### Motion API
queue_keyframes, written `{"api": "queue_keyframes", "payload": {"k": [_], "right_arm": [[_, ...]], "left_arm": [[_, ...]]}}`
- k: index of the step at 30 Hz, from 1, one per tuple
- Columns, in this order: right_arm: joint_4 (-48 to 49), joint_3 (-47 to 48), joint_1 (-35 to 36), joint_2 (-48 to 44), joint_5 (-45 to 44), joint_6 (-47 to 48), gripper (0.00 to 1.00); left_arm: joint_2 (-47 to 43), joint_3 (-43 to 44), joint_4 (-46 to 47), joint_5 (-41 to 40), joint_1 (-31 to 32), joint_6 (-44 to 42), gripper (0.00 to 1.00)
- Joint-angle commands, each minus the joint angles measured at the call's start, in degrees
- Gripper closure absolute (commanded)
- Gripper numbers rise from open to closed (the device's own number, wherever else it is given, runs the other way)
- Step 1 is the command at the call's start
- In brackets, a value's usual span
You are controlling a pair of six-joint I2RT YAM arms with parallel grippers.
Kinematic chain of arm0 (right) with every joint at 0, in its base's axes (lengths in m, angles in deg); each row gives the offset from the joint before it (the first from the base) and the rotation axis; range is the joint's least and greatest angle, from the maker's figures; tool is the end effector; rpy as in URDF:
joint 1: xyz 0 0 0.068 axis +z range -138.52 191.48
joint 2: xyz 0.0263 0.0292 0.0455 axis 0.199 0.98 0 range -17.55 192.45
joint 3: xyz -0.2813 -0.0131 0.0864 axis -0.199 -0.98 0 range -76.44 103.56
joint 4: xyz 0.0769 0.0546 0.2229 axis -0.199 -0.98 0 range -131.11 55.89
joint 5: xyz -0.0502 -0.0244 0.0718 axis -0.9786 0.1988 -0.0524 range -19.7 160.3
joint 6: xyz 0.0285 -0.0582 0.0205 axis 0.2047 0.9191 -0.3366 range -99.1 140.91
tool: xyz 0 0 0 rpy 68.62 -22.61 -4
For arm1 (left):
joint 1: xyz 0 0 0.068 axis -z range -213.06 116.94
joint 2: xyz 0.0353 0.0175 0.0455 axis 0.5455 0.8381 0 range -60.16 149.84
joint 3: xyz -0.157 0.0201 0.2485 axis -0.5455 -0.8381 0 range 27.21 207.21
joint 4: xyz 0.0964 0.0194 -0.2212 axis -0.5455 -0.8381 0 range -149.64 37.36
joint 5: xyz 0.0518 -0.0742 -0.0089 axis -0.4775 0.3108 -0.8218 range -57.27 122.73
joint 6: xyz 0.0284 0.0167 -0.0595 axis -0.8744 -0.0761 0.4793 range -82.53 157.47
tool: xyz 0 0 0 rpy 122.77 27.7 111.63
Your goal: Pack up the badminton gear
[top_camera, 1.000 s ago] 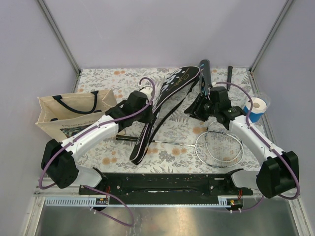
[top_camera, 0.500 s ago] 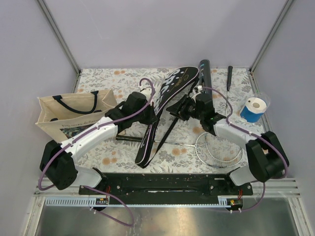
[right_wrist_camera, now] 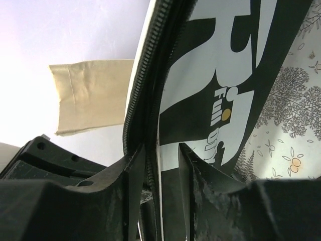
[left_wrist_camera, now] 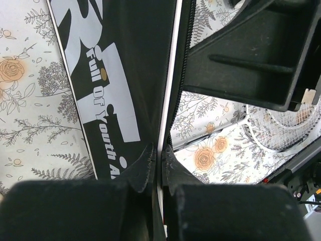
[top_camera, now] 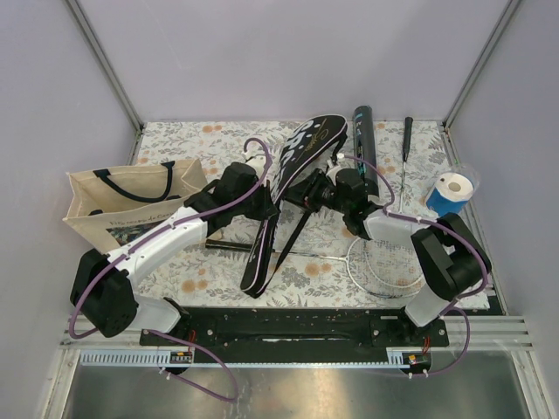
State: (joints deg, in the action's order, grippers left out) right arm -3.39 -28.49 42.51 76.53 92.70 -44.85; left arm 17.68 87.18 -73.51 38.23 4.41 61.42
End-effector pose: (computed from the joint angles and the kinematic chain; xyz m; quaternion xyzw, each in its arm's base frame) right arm 0.2969 0.2028 0.2460 0.1205 0.7799 0.5470 0.2792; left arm 0.2282 -0.1815 0.3015 0.1266 0.8919 -0.2578 0.3494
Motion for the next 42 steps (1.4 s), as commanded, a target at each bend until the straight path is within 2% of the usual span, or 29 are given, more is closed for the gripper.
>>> {"api": "queue_keyframes", "payload": {"k": [1, 6, 14, 16, 18, 19, 23, 26, 35, 40, 42], "right_arm": [[8.92, -2.85, 1.23, -2.67, 2.04, -1.93, 0.59], [8.65, -5.93, 1.23, -4.79, 0.64, -0.77, 0.55], [14.62, -2.42, 1.58, 1.62, 4.14, -2.89, 0.57], [15.77, -1.63, 1.49, 2.94, 4.85, -4.02, 0.65], [17.61, -2.24, 1.58, 3.47, 4.59, -4.82, 0.91], [17.88, -2.59, 1.49, 3.39, 4.59, -4.82, 1.0], [14.73, -3.29, 1.58, 1.2, 3.72, -2.36, 1.0], [12.27, -3.73, 1.58, -0.65, 2.57, -0.17, 1.0], [8.39, -3.47, 1.67, -2.24, 1.78, 2.03, 1.0], [6.38, -2.51, 1.67, -2.76, 1.6, 2.91, 1.0], [3.75, -1.37, 1.67, -3.03, 1.43, 4.23, 1.0]], "left_arm": [[-1.2, 0.68, 4.87, 3.11, -0.47, 0.84, 1.0], [-1.99, 0.86, 4.95, 4.26, -0.91, 0.84, 1.0], [-1.82, 0.24, 6.18, 6.72, -1.0, 1.54, 0.98], [-1.82, 0.15, 6.18, 7.24, -1.09, 1.63, 0.96], [-1.73, -0.02, 5.92, 7.16, -1.17, 1.54, 0.89], [-1.73, -0.02, 5.66, 6.9, -1.17, 1.28, 0.85], [-2.34, 0.42, 3.29, 5.67, -1.26, -2.4, 0.65], [-2.17, 1.12, 1.09, 2.69, -1.26, -4.51, 0.6], [1.61, 5.51, -5.33, -1.62, -0.39, -12.86, 0.63], [3.89, 5.86, -5.24, 0.12, 0.14, -14.28, 0.66], [4.94, 6.39, -5.68, 0.66, 0.14, -14.36, 0.75]]}}
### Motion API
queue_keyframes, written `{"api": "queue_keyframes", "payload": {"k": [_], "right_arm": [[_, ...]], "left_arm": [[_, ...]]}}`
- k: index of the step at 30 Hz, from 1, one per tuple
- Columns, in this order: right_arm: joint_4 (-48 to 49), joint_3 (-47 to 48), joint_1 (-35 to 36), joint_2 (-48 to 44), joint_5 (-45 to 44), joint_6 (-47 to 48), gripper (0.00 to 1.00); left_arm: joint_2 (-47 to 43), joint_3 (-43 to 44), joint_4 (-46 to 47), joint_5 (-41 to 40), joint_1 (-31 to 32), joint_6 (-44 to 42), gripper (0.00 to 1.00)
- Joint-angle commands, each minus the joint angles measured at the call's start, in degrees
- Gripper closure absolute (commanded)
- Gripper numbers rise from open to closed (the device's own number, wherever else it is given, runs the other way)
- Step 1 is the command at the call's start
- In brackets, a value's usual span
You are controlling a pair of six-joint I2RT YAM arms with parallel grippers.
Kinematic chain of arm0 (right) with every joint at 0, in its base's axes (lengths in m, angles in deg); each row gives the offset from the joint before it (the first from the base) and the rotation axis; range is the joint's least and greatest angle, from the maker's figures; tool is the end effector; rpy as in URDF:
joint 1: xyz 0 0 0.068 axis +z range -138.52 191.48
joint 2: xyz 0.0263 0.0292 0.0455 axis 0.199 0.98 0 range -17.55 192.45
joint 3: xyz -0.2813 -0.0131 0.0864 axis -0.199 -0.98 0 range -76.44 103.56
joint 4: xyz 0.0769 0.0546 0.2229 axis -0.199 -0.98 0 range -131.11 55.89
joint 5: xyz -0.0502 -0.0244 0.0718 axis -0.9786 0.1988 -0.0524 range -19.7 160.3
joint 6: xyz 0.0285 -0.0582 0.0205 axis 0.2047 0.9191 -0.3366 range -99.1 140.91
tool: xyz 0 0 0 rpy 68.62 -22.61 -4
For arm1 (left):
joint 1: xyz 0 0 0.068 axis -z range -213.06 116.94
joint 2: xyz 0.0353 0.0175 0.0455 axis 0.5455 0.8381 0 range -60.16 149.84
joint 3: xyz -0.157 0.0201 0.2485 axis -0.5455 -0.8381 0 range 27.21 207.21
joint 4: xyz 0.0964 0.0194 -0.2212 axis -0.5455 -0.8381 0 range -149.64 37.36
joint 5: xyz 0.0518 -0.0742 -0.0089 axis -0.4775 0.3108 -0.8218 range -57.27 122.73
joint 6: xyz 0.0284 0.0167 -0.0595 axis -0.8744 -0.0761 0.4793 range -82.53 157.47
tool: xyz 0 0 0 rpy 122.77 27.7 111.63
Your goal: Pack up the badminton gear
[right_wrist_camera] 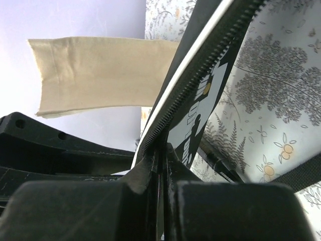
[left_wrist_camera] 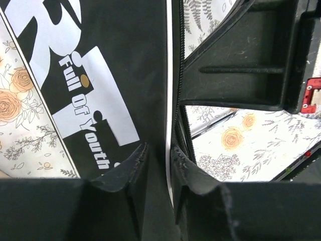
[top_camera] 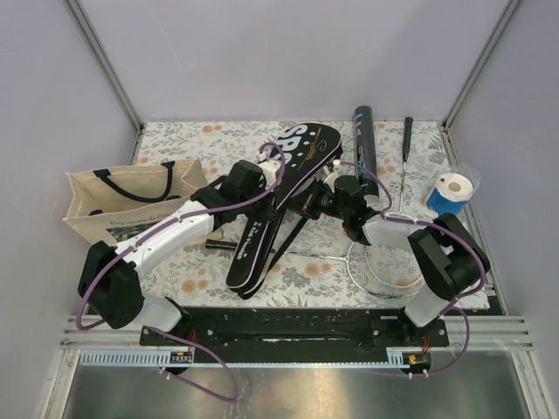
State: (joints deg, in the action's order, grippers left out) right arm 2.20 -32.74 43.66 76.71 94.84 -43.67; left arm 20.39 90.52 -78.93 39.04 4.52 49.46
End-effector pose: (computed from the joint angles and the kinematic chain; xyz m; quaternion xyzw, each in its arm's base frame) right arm 0.2840 0.2055 0.2336 0.0899 0.7771 0.5598 0.2731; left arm 0.2324 -0.1864 0.2985 0.2243 0.8899 -0.2110 0.3364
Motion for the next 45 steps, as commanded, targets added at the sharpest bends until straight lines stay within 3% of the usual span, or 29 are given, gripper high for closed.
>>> {"api": "queue_keyframes", "payload": {"k": [1, 2, 3, 6, 10, 16, 18, 21, 24, 27, 31, 33, 36, 41, 45], "right_arm": [[-3.6, 3.31, 0.51, -3.46, -0.89, 3.84, 1.0], [-5.27, 3.67, 0.51, -3.9, -1.24, 4.8, 1.0], [-7.64, 3.93, 0.51, -4.52, -1.77, 5.59, 1.0], [-17.39, 3.85, 0.51, -6.62, -4.93, 8.67, 1.0], [-21.28, -0.27, 0.34, -10.05, -9.41, 9.65, 1.0], [-20.58, -3.8, 0.25, -12.08, -10.91, 6.22, 1.0], [-22.5, -3.36, 0.25, -12.87, -12.05, 4.56, 0.92], [-24.36, -4.32, 0.25, -15.59, -12.67, 1.4, 0.91], [-25.59, -7.04, 0.25, -20.33, -15.65, -1.77, 0.88], [-25.94, -9.42, 0.16, -23.93, -15.92, -3.45, 0.66], [-31.63, -10.83, 0.34, -29.64, -17.4, -5.72, 0.64], [-38.73, -12.4, 0.34, -33.24, -21.0, -11.15, 0.57], [-49.82, -14.25, 0.33, -37.29, -26.1, -18.46, 0.55], [-56.69, -17.51, 0.33, -43.01, -35.33, -23.84, 0.46], [-60.4, -16.98, 0.34, -42.76, -41.06, -24.45, 0.45]], "left_arm": [[2.5, 3.31, -0.87, -0.68, 0.12, -2.15, 0.85], [2.68, 3.66, -1.22, -2.42, -0.05, -1.54, 0.98], [2.68, 4.36, -2.1, -5.48, -0.14, -0.49, 1.0], [1.98, 6.47, -4.38, -10.33, -3.21, 3.99, 1.0], [-0.13, 7.71, -6.32, -14.74, -7.61, 8.65, 1.0], [0.13, 6.13, -7.12, -10.45, -8.67, 11.39, 1.0], [0.3, 4.99, -6.42, -6.59, -9.1, 12.26, 1.0], [-0.13, 2.18, -3.96, -0.17, -10.86, 15.95, 1.0], [-0.83, 0.68, -3.25, -3.13, -11.74, 17.45, 1.0], [-1.54, -0.38, -1.76, -1.66, -12.27, 19.03, 1.0], [-2.06, -0.38, -0.44, 0.64, -12.36, 20.35, 1.0], [-2.85, -1.25, 0.26, 0.38, -12.36, 20.53, 1.0], [-3.65, -2.48, 0.97, 0.11, -12.36, 20.53, 1.0], [-4.88, -3.54, 1.41, 0.02, -12.36, 20.53, 1.0], [-6.19, -3.98, 1.76, -1.12, -12.36, 20.18, 1.0]]}}
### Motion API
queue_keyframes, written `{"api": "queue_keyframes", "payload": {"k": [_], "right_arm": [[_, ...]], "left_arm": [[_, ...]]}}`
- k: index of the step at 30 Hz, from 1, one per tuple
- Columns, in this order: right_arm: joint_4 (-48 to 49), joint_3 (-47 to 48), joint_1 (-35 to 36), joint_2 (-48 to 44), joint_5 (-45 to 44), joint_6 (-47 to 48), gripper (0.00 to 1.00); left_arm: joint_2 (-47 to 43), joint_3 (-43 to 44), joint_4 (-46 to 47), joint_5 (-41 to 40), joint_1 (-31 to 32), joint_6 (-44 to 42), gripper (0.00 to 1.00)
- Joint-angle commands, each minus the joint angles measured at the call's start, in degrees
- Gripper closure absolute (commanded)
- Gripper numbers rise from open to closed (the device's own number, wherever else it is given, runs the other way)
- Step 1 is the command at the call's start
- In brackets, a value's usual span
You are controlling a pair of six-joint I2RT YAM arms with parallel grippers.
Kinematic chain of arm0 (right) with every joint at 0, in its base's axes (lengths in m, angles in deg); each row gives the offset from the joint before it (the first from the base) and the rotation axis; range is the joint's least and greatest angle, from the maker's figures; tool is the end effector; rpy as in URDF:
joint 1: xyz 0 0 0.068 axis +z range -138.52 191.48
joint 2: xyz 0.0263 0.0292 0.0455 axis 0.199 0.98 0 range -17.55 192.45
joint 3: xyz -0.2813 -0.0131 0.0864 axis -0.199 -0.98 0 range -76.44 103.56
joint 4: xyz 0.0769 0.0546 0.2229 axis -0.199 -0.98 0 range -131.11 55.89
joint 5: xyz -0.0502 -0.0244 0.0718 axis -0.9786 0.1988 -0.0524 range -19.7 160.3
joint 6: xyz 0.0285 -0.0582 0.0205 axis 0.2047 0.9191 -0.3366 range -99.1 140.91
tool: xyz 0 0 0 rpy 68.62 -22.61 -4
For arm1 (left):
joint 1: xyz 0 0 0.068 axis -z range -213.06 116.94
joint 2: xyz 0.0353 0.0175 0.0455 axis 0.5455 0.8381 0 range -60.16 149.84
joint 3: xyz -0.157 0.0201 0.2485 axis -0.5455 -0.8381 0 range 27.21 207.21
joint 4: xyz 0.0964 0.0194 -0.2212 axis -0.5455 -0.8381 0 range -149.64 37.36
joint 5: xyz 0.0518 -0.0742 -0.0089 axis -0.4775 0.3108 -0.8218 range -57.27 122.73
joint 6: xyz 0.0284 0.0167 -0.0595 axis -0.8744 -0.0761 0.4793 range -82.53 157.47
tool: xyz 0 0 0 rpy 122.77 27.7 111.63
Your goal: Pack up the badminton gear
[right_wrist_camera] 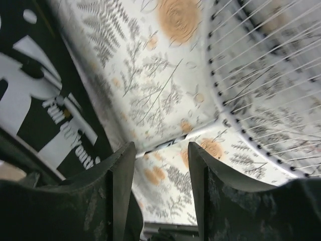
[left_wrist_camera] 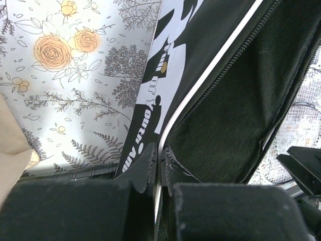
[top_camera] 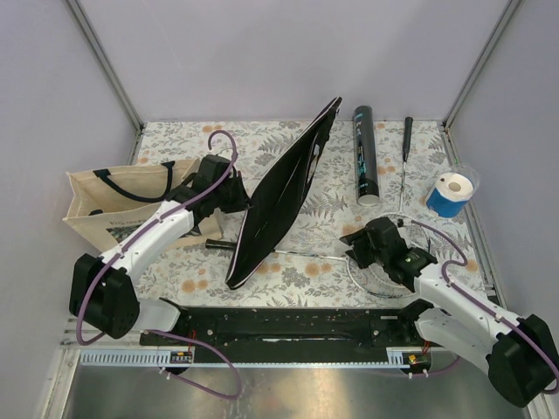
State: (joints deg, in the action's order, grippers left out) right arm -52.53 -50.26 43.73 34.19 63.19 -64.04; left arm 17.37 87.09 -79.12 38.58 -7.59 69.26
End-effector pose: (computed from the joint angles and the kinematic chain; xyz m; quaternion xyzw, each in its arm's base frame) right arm 0.1414 0.0812 0.2068 0.4294 0.8125 0.3032 0.2520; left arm 0.2523 -0.1263 0.2930 -0.0309 0.9195 -0.2277 0.3191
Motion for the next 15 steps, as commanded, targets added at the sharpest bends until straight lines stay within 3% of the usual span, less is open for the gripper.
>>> {"api": "queue_keyframes", "payload": {"k": [1, 8, 15], "right_arm": [[-5.49, 0.55, 0.27, 0.45, -7.93, -4.96, 0.45], [-2.26, 0.99, 5.18, 11.08, -0.1, -17.43, 0.44], [3.12, 0.81, 7.83, 18.91, -2.55, -23.5, 0.42]], "left_arm": [[-3.53, -0.81, 2.05, -1.01, -0.25, 0.29, 1.0], [-4.85, -1.08, 2.4, -1.63, -0.25, 0.29, 1.0], [-5.38, -1.78, 3.01, -0.57, -0.25, 0.12, 1.0]]}}
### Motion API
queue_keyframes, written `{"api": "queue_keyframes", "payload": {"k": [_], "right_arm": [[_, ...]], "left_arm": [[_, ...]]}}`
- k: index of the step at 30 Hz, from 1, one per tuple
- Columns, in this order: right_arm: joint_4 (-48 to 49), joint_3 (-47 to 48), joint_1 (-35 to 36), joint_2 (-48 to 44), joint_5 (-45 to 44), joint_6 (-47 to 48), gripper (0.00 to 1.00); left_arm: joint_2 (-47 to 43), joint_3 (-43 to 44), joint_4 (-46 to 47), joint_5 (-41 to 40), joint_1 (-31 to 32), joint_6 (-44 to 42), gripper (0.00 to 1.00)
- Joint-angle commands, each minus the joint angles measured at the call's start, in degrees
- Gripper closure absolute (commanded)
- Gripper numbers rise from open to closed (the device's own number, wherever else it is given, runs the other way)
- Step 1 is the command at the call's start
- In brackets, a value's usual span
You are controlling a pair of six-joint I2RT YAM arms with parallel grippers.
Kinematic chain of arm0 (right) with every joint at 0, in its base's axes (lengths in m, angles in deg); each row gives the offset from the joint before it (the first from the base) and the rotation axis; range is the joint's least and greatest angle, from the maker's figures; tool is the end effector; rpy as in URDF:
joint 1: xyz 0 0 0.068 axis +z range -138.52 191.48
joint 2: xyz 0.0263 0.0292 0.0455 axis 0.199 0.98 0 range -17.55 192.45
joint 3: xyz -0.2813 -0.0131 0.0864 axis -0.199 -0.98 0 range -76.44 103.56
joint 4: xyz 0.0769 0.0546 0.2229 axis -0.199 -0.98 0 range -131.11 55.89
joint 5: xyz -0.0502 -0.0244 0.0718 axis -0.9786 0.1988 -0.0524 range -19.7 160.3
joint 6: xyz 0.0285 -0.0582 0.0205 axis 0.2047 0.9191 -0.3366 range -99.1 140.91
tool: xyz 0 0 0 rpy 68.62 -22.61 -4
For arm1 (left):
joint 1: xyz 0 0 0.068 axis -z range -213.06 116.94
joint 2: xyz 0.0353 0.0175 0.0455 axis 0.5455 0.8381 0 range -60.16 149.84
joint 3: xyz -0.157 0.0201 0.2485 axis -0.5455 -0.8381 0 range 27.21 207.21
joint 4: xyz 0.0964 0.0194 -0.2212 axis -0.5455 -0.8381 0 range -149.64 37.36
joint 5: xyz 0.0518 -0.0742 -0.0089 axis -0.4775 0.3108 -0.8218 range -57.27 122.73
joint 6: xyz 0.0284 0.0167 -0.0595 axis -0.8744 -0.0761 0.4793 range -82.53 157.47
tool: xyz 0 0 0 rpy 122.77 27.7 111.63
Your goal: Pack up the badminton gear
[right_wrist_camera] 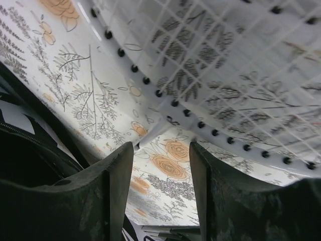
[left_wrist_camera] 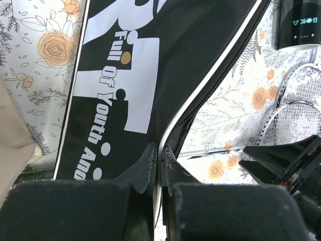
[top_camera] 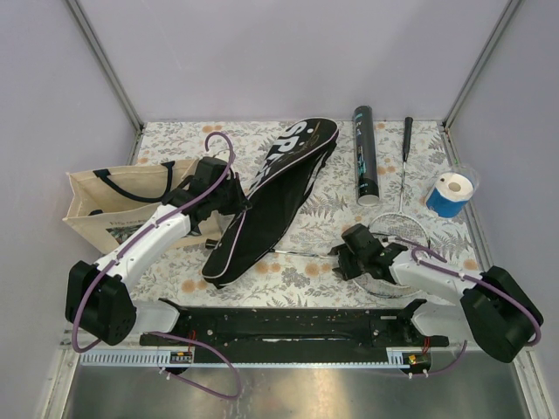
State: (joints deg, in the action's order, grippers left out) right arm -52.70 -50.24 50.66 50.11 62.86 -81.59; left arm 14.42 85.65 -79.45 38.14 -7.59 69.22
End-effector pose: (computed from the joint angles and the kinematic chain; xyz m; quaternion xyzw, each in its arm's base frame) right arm 0.1462 0.1100 0.1639 0.5202 0.8118 0.2230 0.1439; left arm 0.2414 -0.1207 0.2975 -0.0314 0.9155 -0.2288 0.3293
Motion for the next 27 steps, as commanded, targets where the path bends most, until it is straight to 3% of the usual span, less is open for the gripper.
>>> {"api": "queue_keyframes", "payload": {"k": [1, 9, 11, 13, 16, 24, 27], "right_arm": [[3.12, 0.87, 0.81, 3.79, -2.75, -6.48, 0.42], [4.96, 1.66, 0.9, 10.21, -6.35, -9.04, 0.46], [5.14, 1.67, 0.81, 9.69, -7.93, -7.72, 0.6], [4.01, 1.75, 0.81, 7.33, -10.04, -5.53, 0.86], [-2.3, 4.03, 0.9, 2.32, -14.25, -1.58, 0.98], [-12.17, 6.23, 2.3, -7.35, -22.08, 9.32, 1.0], [-12.0, 7.81, 2.31, -10.96, -25.15, 19.05, 1.0]], "left_arm": [[-2.34, -0.34, 3.43, -0.05, -0.34, 0.07, 1.0], [-1.29, -0.16, 3.43, 1.44, -0.34, -0.02, 1.0], [-1.37, -0.08, 3.43, 1.53, -0.25, -0.19, 1.0], [-1.64, -0.08, 3.52, 1.36, -0.25, -0.19, 1.0], [-1.64, 0.1, 3.69, 1.27, -0.34, -0.37, 1.0], [-0.5, 0.72, 3.69, 1.71, -0.34, 0.33, 1.0], [-0.06, 0.63, 3.69, 2.5, -0.42, 0.51, 1.0]]}}
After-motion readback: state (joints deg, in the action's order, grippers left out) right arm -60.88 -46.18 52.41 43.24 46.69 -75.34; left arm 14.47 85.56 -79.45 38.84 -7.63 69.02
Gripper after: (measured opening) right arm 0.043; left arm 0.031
